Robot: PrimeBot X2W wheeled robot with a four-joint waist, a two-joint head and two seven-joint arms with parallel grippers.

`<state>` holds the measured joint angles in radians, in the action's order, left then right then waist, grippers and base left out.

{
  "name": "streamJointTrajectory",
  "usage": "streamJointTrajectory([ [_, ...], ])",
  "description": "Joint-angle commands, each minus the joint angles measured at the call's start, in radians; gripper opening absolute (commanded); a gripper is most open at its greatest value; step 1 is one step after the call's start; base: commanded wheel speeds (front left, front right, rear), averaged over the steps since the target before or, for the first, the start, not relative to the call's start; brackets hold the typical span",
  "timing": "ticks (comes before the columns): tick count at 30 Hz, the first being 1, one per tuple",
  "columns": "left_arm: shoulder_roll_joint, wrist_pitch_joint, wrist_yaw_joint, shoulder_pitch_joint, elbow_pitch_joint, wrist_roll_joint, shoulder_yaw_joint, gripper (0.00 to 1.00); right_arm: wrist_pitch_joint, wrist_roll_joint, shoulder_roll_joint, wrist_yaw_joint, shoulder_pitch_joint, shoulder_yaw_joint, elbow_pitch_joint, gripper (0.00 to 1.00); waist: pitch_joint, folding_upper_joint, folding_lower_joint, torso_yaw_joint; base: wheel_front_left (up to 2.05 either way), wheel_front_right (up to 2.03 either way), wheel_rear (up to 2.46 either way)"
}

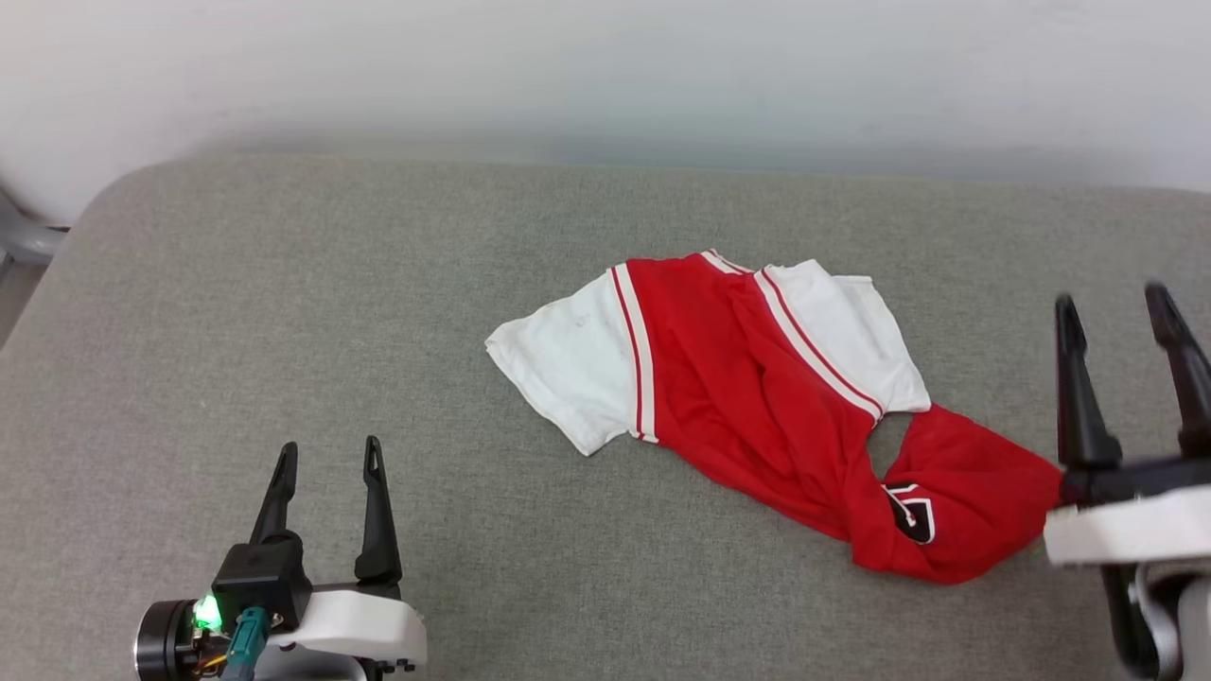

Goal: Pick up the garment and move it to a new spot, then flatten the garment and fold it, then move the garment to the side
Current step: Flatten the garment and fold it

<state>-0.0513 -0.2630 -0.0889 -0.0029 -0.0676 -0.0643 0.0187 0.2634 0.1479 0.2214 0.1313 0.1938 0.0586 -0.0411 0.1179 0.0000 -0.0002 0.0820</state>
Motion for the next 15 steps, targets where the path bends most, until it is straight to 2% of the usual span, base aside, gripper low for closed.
streamJointTrajectory([
  [1,0.000,-0.003,0.006,0.014,-0.004,0.006,-0.008,1.00,0.002,-0.010,-0.036,-0.001,-0.055,0.025,0.035,1.00,-0.013,0.0000,0.0002,-0.004,0.00,0.00,0.00],
  [5,0.000,-0.003,0.017,0.018,-0.011,0.008,-0.014,1.00,0.002,-0.037,-0.097,-0.001,-0.155,0.068,0.103,1.00,-0.025,0.0000,0.0002,-0.007,0.00,0.00,0.00],
  [8,0.000,-0.003,0.032,0.002,-0.016,-0.004,-0.023,1.00,0.002,-0.042,-0.119,-0.001,-0.192,0.083,0.122,1.00,-0.026,0.0000,0.0002,-0.014,0.00,0.00,0.00],
  [15,-0.070,-0.002,0.133,-0.154,-0.102,-0.009,-0.016,1.00,0.002,-0.058,-0.110,-0.001,-0.177,0.069,0.117,1.00,-0.003,0.0000,0.0002,-0.036,0.00,0.00,0.00],
])
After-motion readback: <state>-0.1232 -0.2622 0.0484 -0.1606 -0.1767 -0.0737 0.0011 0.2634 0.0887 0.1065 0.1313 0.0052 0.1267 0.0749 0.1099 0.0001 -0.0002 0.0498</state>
